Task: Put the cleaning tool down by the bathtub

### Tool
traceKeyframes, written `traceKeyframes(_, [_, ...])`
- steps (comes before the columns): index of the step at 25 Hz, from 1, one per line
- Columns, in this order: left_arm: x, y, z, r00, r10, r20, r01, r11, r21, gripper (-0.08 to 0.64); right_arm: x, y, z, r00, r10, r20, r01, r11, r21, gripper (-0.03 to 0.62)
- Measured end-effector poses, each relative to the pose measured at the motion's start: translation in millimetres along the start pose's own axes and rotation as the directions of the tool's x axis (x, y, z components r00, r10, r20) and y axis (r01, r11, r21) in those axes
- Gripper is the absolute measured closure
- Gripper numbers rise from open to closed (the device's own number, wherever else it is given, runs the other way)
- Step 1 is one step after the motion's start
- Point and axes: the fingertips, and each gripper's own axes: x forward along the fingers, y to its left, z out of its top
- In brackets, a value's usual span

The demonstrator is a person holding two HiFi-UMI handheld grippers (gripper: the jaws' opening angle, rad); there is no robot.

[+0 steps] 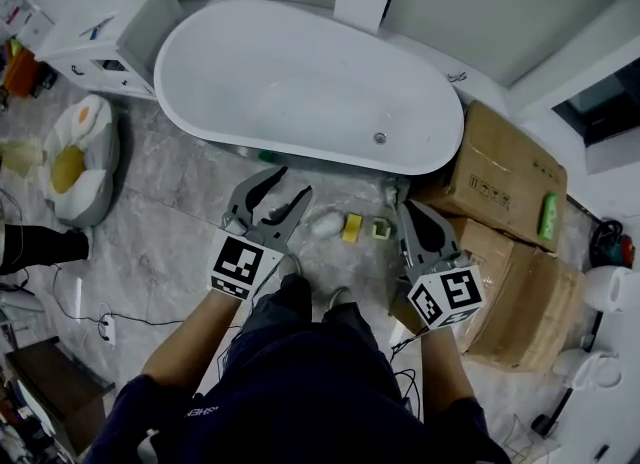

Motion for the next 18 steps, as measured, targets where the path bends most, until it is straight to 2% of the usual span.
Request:
traceKeyframes(10, [-20, -5, 34, 0.998, -0.058, 0.040, 0.056, 0.998, 0.038, 0.364, -13, 30, 27, 0.998, -0.031, 0.054, 0.032, 0.999, -0.007, 0.588])
traceKeyframes(18, [-19, 1, 46, 0.994, -0.084, 0.069, 0.081, 0.995, 0.050, 0.380, -14, 33, 37, 0.995, -0.065, 0.072, 0.066, 0.998, -0.005, 0.588])
